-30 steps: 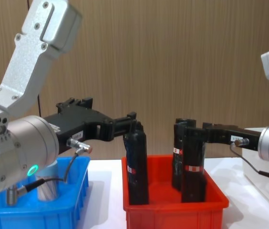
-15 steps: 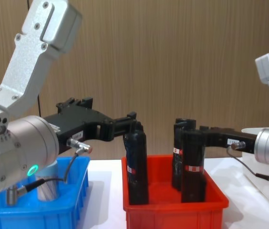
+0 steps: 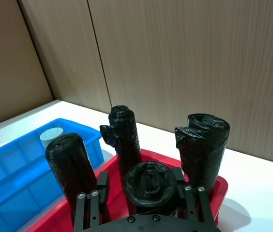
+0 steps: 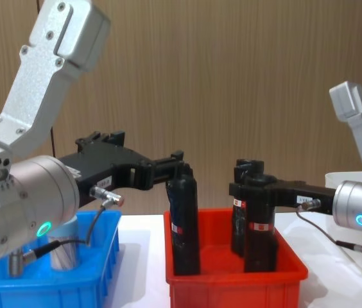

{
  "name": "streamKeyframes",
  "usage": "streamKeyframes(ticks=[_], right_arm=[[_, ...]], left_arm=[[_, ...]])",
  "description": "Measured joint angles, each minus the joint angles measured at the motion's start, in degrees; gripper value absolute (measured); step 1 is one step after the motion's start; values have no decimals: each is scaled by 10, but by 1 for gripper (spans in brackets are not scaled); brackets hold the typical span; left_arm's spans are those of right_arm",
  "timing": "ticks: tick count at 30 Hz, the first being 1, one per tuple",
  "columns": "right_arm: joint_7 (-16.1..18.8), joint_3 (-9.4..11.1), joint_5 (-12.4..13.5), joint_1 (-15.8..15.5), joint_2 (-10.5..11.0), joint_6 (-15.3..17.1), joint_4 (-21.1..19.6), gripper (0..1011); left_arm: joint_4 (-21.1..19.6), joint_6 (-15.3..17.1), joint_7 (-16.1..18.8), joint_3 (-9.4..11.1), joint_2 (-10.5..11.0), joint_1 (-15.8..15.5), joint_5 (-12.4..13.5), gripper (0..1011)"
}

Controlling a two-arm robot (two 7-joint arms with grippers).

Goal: Pick the cotton swabs from the blue box and place them into the white box.

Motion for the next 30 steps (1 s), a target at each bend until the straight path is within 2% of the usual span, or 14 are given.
streamKeyframes(ticks=[6, 10, 15, 17, 19, 21, 22, 24, 25, 30], right_arm=[[2, -1, -3, 12, -4, -12, 25, 675], [3, -1, -3, 17, -6, -18, 35, 533], [4, 1, -3, 19, -6, -21, 36, 464], [4, 3, -3, 16, -5, -20, 25, 446], [3, 5, -3, 11, -3, -16, 10, 433], [-2, 8, -2, -4, 2, -4, -25, 425], [-6, 10, 1, -16, 5, 8, -53, 413], [-11, 12, 2, -28, 10, 20, -82, 404], [-16, 14, 4, -42, 15, 31, -117, 393], [-32, 22, 10, -78, 29, 67, -212, 369]], left_arm=[[0, 0, 0, 0, 0, 0, 0, 1003], [0, 0, 0, 0, 0, 0, 0, 1003], [0, 0, 0, 0, 0, 0, 0, 1003], [0, 0, 0, 0, 0, 0, 0, 1003], [0, 0, 0, 0, 0, 0, 0, 1003], [0, 0, 0, 0, 0, 0, 0, 1003], [0, 0, 0, 0, 0, 0, 0, 1003], [0, 0, 0, 0, 0, 0, 0, 1003], [0, 0, 0, 0, 0, 0, 0, 1003], [0, 0, 0, 0, 0, 0, 0, 1003]])
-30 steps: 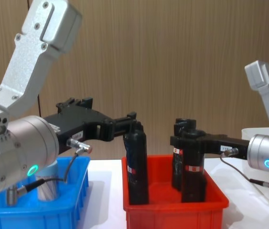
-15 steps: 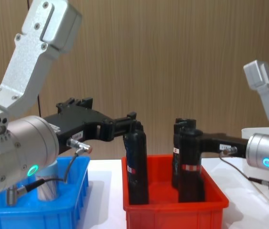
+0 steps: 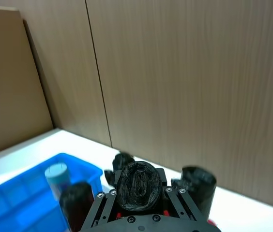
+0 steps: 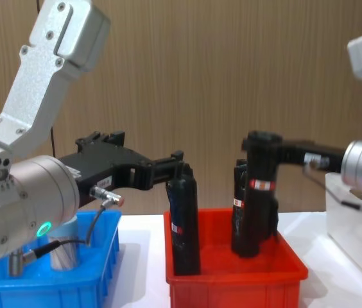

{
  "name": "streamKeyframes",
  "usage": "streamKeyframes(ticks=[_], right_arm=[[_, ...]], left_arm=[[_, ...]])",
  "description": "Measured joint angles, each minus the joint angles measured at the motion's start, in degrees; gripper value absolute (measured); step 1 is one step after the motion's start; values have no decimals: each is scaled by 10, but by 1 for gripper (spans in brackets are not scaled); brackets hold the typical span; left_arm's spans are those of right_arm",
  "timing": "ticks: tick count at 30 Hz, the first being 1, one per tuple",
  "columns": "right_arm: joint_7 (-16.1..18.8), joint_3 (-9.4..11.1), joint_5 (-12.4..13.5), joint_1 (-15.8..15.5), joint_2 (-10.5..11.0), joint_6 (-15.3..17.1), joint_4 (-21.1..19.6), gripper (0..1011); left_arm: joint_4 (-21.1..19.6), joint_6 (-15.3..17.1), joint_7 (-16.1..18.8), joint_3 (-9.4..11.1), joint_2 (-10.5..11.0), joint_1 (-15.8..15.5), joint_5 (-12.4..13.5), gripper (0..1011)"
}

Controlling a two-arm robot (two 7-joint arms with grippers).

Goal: Pick the cotton swabs from the blue box and place them into the white box.

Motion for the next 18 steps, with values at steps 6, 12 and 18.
streamKeyframes(ticks=[6, 12, 18], right_arm=[[-30, 14, 4, -42, 22, 49, -128, 346], [-56, 25, 0, -65, 37, 80, -205, 341], [-85, 38, -9, -81, 53, 107, -261, 341]], left_arm=[[0, 0, 0, 0, 0, 0, 0, 1003], [0, 0, 0, 0, 0, 0, 0, 1003], [0, 0, 0, 0, 0, 0, 0, 1003]])
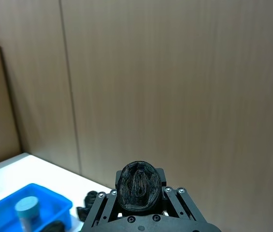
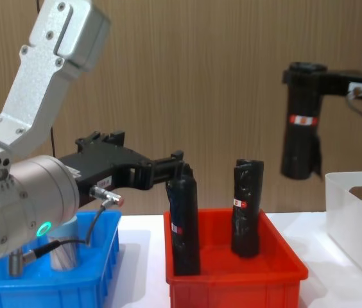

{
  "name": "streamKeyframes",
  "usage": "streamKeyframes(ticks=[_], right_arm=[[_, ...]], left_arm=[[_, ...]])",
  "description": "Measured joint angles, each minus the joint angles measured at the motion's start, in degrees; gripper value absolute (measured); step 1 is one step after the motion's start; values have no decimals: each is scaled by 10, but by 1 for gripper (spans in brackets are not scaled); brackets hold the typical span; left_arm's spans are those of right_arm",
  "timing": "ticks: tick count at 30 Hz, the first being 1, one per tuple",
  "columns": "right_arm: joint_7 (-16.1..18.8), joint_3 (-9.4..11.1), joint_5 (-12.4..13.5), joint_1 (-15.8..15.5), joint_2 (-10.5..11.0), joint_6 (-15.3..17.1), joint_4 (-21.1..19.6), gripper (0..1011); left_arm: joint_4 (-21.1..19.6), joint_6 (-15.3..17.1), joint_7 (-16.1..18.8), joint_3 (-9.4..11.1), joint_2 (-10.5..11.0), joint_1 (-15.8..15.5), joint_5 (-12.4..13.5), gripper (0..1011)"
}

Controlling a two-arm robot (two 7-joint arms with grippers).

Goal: Pick the cotton swabs from the blue box and place them into the white box.

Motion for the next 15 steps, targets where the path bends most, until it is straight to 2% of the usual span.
streamKeyframes(ticks=[6, 15], right_arm=[[-37, 15, -18, -9, 16, 24, -38, 341], [-80, 32, -43, -8, 34, 44, -46, 341]], left_arm=[[0, 0, 0, 0, 0, 0, 0, 1003], [0, 0, 0, 0, 0, 0, 0, 1003]])
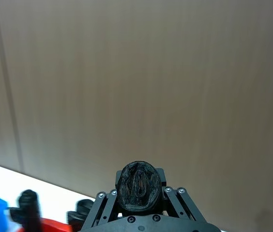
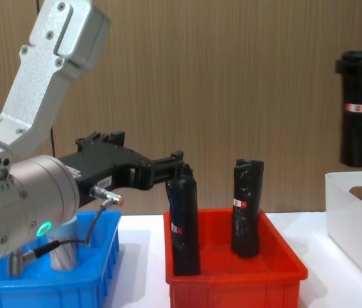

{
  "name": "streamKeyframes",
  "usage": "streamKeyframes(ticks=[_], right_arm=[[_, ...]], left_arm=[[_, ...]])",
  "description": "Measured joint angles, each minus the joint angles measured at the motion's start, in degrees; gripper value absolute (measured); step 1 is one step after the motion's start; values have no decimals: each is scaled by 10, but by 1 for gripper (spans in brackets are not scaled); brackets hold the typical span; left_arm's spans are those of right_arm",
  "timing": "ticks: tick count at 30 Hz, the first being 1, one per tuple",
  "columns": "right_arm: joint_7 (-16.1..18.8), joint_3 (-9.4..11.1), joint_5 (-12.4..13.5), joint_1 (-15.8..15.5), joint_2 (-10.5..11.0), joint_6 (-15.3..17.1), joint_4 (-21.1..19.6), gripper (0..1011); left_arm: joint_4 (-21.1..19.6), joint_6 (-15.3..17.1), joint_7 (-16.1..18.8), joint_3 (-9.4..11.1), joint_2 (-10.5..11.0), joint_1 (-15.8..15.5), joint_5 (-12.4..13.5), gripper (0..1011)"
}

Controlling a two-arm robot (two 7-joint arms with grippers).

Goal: Pick the cotton swabs from the blue box and place them into the white box.

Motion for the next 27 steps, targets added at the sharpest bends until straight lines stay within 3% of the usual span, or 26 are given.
streamKeyframes(ticks=[11, 27], right_arm=[[-49, 21, -31, 22, 16, 12, 55, 345], [-71, 36, -41, 48, 26, 1, 127, 815]], left_arm=[[0, 0, 0, 0, 0, 0, 0, 1003], [0, 0, 0, 0, 0, 0, 0, 1003]])
